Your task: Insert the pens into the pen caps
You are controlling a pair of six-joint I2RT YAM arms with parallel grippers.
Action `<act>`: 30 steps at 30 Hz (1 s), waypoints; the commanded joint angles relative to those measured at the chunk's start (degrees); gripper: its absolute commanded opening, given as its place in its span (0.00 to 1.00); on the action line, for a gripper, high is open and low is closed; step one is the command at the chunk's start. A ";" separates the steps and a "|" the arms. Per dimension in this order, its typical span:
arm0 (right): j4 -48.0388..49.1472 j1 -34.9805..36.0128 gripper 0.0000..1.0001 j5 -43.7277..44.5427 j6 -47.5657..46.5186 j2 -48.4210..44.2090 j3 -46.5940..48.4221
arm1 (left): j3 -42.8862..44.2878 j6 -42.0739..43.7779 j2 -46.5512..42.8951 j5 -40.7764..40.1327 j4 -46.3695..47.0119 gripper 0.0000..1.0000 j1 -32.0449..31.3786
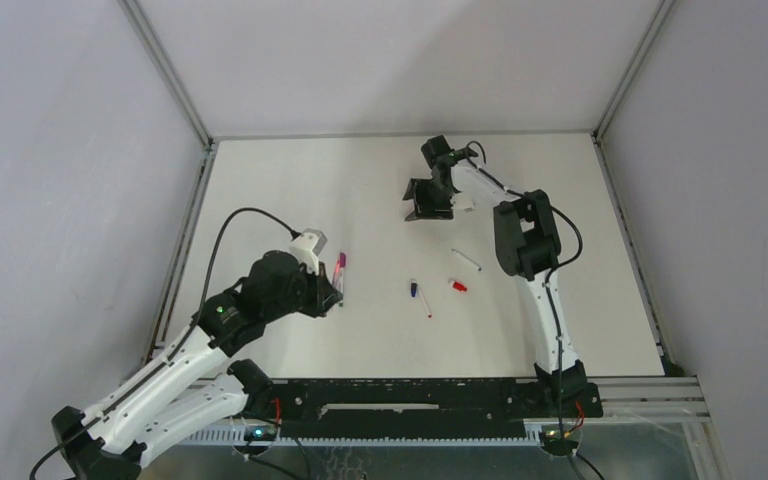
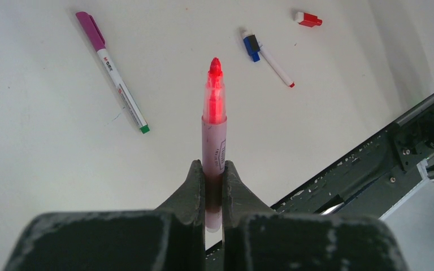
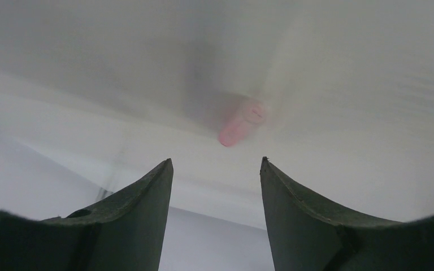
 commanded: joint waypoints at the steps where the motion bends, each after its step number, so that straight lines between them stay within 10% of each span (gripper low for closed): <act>1: -1.73 -2.64 0.65 -1.53 1.65 4.13 7.88 | 3.66 2.11 1.20 1.27 2.10 0.00 -0.24; 30: -1.08 -7.23 0.37 -6.17 -0.22 -1.53 -6.68 | 2.20 1.97 2.96 1.50 3.64 0.00 -0.27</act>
